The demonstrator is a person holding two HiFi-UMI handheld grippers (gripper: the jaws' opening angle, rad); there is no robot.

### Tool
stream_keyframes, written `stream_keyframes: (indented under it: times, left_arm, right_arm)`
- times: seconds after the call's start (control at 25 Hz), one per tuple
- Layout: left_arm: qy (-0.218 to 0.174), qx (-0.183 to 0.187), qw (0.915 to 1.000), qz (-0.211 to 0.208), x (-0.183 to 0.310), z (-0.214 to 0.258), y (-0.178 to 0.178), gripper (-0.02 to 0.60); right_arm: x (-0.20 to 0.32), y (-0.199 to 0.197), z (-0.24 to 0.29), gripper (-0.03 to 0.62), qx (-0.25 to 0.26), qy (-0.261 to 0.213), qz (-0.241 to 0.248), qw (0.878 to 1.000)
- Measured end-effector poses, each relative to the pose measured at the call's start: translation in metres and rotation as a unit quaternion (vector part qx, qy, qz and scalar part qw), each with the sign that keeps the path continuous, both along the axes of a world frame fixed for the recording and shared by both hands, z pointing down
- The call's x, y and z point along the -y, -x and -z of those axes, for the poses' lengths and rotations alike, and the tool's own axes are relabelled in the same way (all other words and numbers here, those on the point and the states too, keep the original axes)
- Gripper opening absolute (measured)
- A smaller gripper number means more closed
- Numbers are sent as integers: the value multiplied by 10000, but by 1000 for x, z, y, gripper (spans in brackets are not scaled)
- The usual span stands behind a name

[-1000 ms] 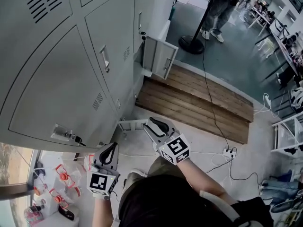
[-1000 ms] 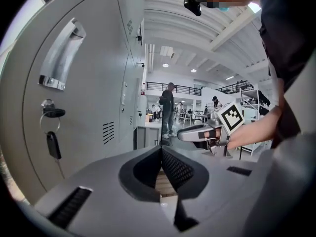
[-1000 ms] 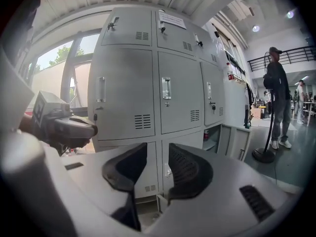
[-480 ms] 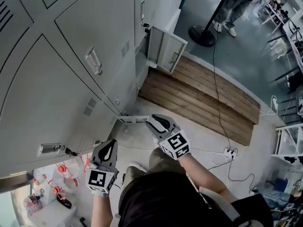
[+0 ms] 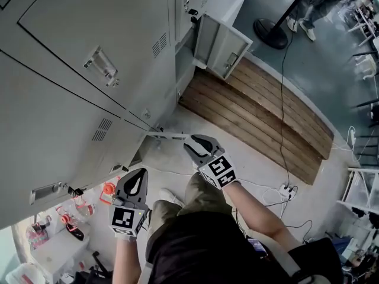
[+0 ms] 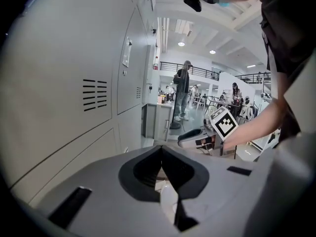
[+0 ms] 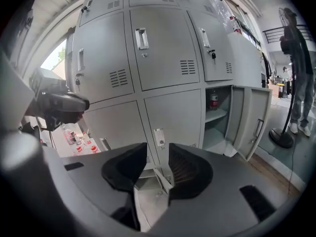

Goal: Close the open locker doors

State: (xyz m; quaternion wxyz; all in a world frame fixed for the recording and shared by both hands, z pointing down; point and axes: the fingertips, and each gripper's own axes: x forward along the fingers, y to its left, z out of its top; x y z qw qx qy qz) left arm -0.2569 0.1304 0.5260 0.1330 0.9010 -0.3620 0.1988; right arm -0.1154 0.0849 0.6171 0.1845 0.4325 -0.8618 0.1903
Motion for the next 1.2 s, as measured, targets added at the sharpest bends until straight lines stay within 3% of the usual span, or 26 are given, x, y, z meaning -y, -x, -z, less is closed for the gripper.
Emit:
stream_keyframes:
  times: [0.64,1.2]
  left_arm:
    - [403,388,9968,575,15,-64,-3,8]
    - [932,628,9895,909,18,-123,10,8]
  right_arm:
    - [28,-5,-136,143,-268,883,696,9933]
    - [45,5,-264,156,-667,1583,1273,9769]
